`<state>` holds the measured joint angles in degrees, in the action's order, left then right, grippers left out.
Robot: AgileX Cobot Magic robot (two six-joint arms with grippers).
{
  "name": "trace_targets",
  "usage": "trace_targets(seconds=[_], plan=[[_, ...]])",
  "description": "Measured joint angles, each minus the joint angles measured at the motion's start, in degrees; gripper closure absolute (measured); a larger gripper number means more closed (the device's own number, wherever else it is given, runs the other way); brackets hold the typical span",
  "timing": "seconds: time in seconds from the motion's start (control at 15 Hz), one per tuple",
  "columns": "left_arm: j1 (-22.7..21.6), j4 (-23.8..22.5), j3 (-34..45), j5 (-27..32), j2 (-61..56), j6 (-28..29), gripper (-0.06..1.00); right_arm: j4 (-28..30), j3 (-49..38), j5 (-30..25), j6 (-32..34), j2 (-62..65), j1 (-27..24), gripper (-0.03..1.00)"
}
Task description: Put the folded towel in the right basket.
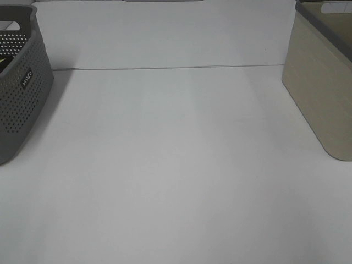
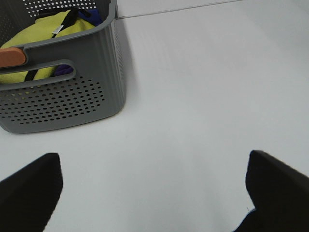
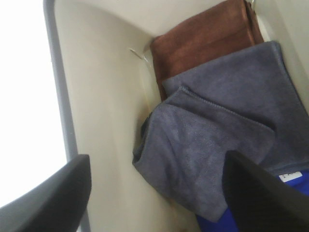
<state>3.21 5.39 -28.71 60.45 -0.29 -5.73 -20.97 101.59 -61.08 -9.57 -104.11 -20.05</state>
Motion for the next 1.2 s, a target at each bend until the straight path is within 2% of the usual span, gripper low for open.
trace_targets(seconds=[0.2,0.47,0.53,0.73,1.2], plan=[[0.0,0.0,0.0,0.0,0.0,0.0,-0.04,0.4,0.0,-2.5,0.1,3.6,3.5,0.25],[0.0,0.0,0.0,0.0,0.0,0.0,-0.04,1.6,0.0,-5.3,0.2,7.3,13.8,0.25],[0.0,0.0,0.0,0.0,0.0,0.0,-0.04,3.0,-0.1,-8.2,1.7,8.7,16.0,0.25],[0.0,0.0,0.0,0.0,0.0,0.0,-0.04,8.0,-3.7,-8.4,4.2,12.1,16.0,0.25],[0.0,0.0,0.0,0.0,0.0,0.0,-0.04,12.9,-28.9,-8.7,4.8,31.6,16.0,0.25]])
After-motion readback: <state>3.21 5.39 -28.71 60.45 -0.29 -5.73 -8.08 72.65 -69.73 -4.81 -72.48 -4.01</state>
